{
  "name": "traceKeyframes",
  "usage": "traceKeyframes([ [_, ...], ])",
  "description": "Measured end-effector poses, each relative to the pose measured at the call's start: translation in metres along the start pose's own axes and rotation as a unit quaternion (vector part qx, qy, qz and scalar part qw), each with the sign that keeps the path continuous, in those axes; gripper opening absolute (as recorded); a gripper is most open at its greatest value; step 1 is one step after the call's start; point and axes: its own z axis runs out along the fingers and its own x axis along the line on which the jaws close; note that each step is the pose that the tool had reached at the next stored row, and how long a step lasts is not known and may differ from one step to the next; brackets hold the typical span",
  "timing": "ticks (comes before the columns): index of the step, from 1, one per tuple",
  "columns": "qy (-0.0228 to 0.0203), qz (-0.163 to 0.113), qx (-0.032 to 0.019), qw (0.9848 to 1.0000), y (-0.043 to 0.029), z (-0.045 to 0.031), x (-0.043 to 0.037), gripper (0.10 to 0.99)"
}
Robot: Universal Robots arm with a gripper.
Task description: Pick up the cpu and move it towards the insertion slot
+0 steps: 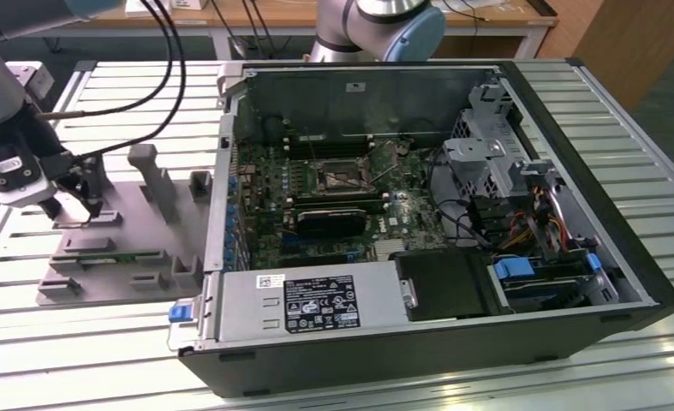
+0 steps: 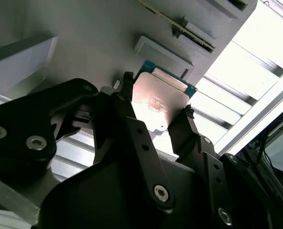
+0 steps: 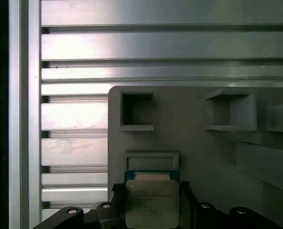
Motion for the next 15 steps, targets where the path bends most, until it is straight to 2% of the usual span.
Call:
traceKeyframes([
  [9, -0.0005, 0.0, 0.0, 1.0, 0.0014, -0.031, -0.0003, 0.541],
  [15, -0.0016, 0.0, -0.0001, 1.0, 0.0028, -0.0547, -0.0005, 0.541],
])
